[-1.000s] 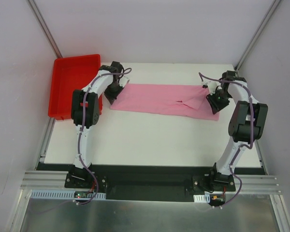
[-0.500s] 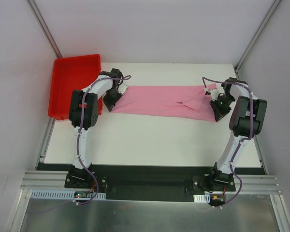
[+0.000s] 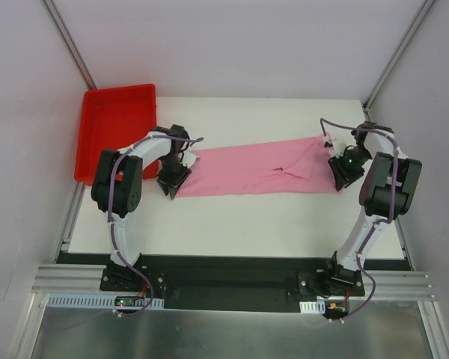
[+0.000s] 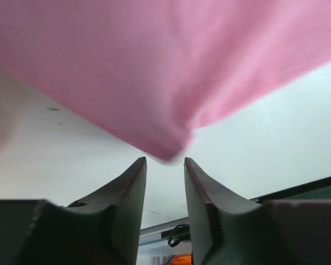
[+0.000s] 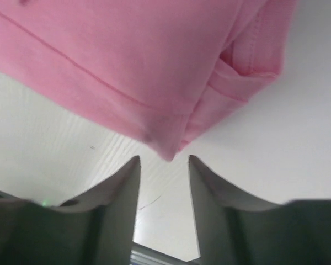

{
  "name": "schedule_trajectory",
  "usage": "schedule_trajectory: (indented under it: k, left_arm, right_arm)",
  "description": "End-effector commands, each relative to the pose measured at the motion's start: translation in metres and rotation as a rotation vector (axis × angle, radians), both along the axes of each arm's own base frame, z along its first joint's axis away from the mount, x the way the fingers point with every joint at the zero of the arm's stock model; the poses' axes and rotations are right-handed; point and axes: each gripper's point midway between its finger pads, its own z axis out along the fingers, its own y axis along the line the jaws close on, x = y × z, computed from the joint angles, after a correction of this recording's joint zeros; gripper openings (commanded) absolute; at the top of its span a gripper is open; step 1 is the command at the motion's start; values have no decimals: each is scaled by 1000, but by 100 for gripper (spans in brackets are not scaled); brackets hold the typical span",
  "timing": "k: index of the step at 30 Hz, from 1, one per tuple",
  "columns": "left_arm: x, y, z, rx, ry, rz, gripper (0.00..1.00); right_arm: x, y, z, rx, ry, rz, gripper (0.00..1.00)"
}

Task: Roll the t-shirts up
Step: Fold the T-shirt at the center of the board.

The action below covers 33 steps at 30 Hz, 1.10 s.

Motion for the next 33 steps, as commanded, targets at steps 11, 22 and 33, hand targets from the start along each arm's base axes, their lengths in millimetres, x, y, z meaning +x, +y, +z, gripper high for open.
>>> schedule_trajectory:
  k: [11, 22, 33]
  left_arm:
    - [74, -100, 118, -306, -314, -106, 46]
    - [36, -86, 101, -282, -230, -93, 43]
    - [27, -70, 91, -218, -224, -114, 43]
  right_arm:
    - [35, 76, 96, 170, -275, 48, 45]
    - [51, 105, 37, 80, -133, 159, 41]
    - [51, 121, 17, 83, -10, 210, 37]
